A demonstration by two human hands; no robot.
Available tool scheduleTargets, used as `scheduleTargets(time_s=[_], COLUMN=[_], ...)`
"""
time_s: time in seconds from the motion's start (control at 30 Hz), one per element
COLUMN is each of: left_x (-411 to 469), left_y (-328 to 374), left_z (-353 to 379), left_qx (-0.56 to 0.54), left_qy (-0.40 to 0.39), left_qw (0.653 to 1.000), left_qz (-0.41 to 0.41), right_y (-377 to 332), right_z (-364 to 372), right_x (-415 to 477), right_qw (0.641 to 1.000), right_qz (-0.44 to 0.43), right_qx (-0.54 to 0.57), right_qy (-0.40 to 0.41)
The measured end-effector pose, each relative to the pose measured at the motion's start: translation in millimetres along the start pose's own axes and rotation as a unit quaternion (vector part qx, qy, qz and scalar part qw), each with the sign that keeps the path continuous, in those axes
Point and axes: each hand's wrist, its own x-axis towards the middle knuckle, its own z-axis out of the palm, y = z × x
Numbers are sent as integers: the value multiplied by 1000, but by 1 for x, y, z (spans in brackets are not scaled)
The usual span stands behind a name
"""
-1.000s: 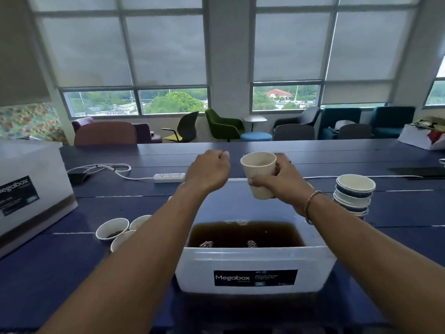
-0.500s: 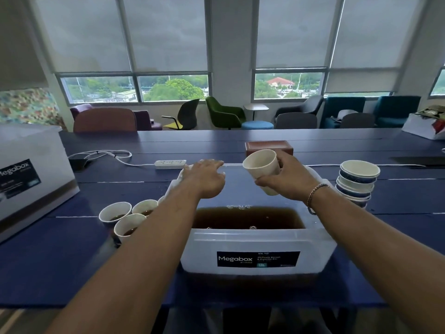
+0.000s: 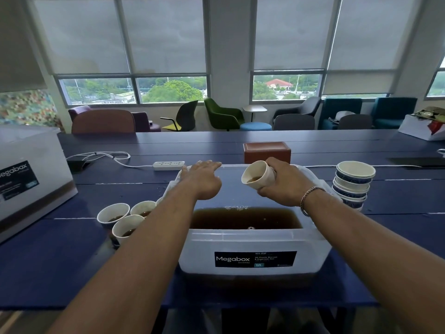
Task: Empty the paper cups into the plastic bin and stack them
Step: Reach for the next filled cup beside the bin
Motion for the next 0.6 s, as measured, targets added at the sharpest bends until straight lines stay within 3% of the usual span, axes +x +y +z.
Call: scheduleTargets(time_s=[0.6], left_x=[0], left_y=[-2], left_z=[2], left_qx=[2], left_qy=[-6], left_qw=[1000], left_qz=[-1], right_y=[-1], right_z=[2], right_x=[-4], right_qw=[996], right_qz=[-32], right_qx=[-80], right_qy=[-11])
